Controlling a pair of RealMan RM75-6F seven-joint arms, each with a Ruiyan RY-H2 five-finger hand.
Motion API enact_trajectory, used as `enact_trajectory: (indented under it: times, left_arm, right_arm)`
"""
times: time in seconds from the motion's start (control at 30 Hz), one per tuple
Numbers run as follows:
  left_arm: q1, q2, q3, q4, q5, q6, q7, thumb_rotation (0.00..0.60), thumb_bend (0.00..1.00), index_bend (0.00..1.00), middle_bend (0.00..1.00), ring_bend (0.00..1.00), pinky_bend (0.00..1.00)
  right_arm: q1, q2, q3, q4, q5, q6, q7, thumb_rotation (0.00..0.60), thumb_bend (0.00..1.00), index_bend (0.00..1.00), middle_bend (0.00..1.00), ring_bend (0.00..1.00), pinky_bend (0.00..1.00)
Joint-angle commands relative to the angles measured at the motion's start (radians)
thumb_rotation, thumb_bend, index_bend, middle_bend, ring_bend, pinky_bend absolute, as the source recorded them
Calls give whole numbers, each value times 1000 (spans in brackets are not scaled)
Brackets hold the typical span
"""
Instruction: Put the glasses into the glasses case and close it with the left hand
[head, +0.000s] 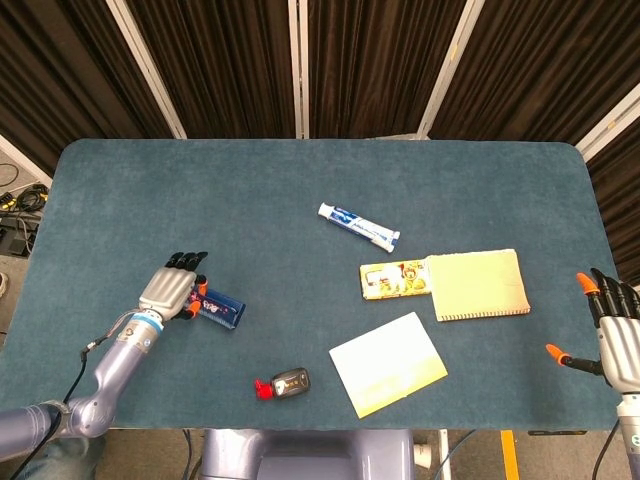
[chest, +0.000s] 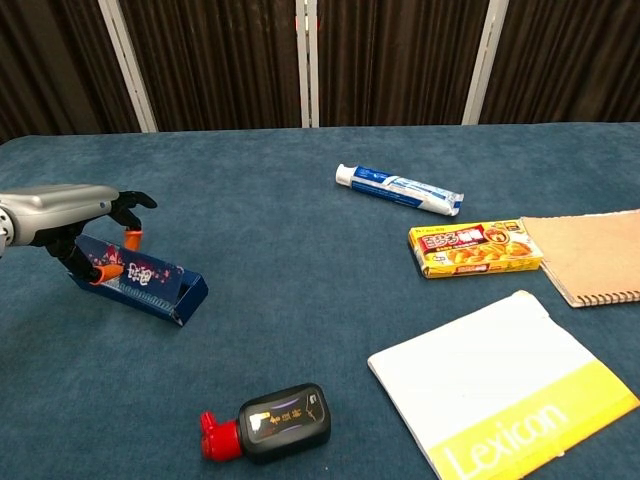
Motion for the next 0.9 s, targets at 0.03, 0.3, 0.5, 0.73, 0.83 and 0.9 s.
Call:
enact_trajectory:
  times: [0.03, 0.3, 0.5, 0.73, 0.83, 0.9]
  left_arm:
    - [-4, -7, 2, 10, -3, 1, -4, 600, 428, 375, 0, 0, 0]
    - [8, -26, -19, 42, 87, 57, -101, 600, 238, 0, 0, 0, 0]
    - [11, 3, -2, 42, 146, 31, -158, 600, 145, 0, 0, 0, 0]
    - [-8, 0, 32, 79, 176, -42, -182, 600, 126, 0, 0, 0, 0]
    - [-11, -33, 36, 115, 181, -40, -179, 600, 128, 9, 0, 0, 0]
    - [-10, -54, 34, 135, 184, -26, -174, 600, 130, 60, 0, 0, 0]
  right_arm:
    - [0, 0, 0, 1, 1, 0, 0, 600, 0, 0, 0, 0, 0]
    - [-1, 0, 0, 2, 1, 0, 0, 600, 0, 0, 0, 0, 0]
    - [-1, -1, 0, 0, 3, 0, -1, 600, 0, 0, 0, 0, 0]
    - [0, -1, -1, 1, 2, -2, -2, 600, 0, 0, 0, 0, 0]
    - [-1, -2, 0, 2, 4, -1, -1, 600, 0, 0, 0, 0, 0]
    - [-1, -2, 1, 3, 5, -2, -2, 600, 0, 0, 0, 0, 0]
